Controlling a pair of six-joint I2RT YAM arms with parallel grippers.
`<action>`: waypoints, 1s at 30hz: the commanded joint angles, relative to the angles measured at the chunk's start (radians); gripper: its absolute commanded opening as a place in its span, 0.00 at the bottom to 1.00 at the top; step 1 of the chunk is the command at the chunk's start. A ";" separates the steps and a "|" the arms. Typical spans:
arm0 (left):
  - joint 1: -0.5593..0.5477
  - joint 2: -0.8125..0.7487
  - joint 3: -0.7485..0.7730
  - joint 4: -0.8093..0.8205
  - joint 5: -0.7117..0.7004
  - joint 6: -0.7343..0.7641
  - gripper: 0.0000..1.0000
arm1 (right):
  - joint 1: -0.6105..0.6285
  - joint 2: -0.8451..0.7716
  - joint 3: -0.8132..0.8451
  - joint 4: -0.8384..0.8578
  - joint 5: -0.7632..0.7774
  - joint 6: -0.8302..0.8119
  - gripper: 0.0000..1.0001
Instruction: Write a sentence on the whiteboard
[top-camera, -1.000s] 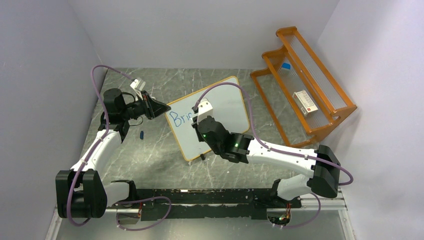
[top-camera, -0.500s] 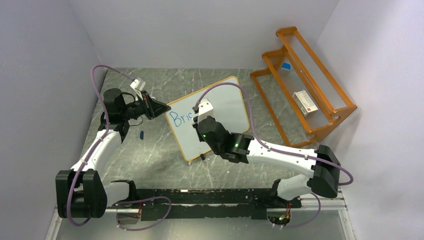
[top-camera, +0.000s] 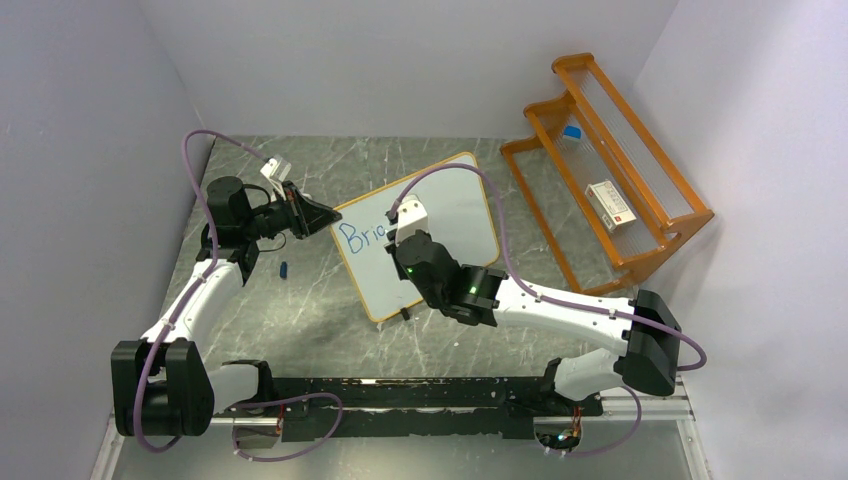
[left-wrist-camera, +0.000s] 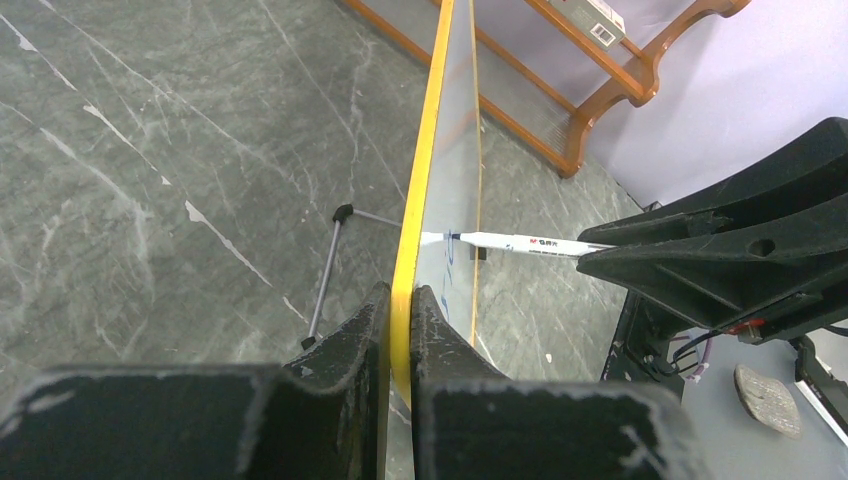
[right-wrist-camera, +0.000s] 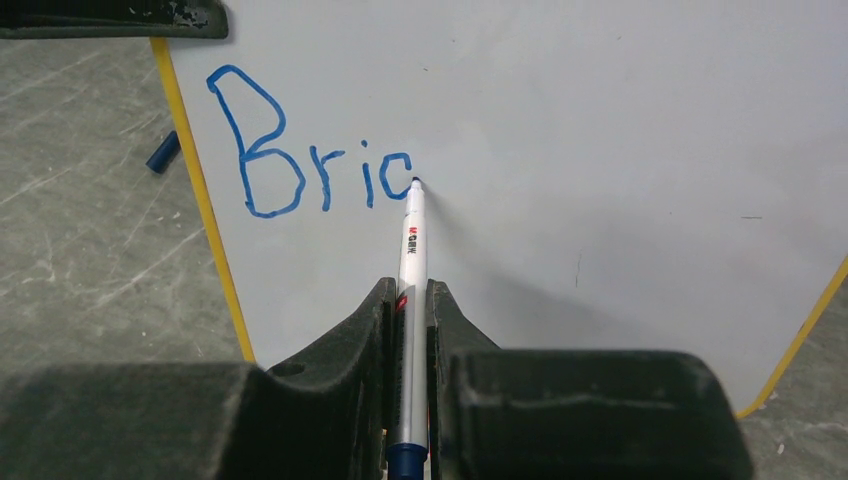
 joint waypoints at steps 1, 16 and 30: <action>-0.023 0.031 -0.016 -0.105 -0.014 0.050 0.05 | -0.012 -0.003 -0.002 0.043 0.015 -0.016 0.00; -0.023 0.033 -0.014 -0.106 -0.016 0.050 0.05 | -0.013 0.009 0.015 0.046 -0.002 -0.020 0.00; -0.023 0.031 -0.014 -0.107 -0.018 0.053 0.05 | -0.013 0.000 0.000 -0.049 -0.003 0.029 0.00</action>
